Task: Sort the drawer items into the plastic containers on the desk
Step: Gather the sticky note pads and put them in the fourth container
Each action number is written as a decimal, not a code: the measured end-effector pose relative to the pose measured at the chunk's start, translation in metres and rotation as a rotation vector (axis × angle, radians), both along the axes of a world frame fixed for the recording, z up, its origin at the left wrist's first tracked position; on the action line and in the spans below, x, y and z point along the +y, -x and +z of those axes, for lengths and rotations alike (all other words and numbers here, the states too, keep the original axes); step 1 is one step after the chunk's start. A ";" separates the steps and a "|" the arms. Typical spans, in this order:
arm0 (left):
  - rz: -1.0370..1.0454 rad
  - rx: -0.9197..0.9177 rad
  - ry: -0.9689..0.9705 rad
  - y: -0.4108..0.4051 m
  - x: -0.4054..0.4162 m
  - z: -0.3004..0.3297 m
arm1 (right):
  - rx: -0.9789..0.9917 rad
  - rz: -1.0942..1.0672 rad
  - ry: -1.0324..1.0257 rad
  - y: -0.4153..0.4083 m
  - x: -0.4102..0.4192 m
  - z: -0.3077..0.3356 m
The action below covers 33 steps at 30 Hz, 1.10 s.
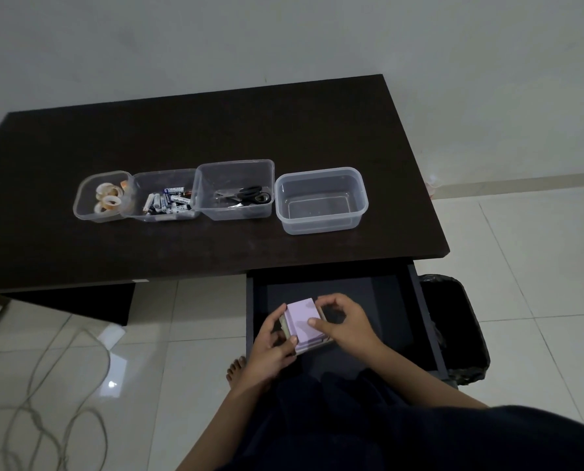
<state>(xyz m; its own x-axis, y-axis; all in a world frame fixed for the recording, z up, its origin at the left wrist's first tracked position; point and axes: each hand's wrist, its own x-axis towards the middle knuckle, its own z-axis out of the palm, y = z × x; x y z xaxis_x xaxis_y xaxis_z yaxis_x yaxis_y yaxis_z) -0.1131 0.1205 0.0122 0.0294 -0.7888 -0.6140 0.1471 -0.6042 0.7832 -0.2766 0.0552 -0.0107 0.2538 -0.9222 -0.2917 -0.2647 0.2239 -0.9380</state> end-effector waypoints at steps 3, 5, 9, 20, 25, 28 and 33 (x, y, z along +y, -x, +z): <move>-0.002 0.015 0.008 0.000 -0.001 0.001 | 0.002 -0.020 -0.097 0.003 -0.002 -0.007; -0.001 0.019 0.009 0.000 -0.003 0.002 | -0.046 -0.004 -0.156 0.003 0.000 -0.009; 0.005 0.029 0.007 0.000 -0.005 0.001 | -0.093 0.057 -0.149 0.001 0.003 -0.005; 0.000 -0.045 -0.027 0.002 -0.013 0.001 | -0.133 0.038 -0.139 0.001 0.000 -0.007; 0.030 -0.063 -0.012 0.005 -0.016 0.004 | -0.122 0.057 -0.149 0.000 -0.001 -0.011; 0.036 -0.101 -0.031 0.004 -0.013 0.000 | -0.124 0.064 -0.173 -0.002 0.002 -0.015; 0.007 -0.208 0.008 -0.003 -0.006 -0.005 | -0.148 0.076 -0.207 -0.009 0.009 -0.024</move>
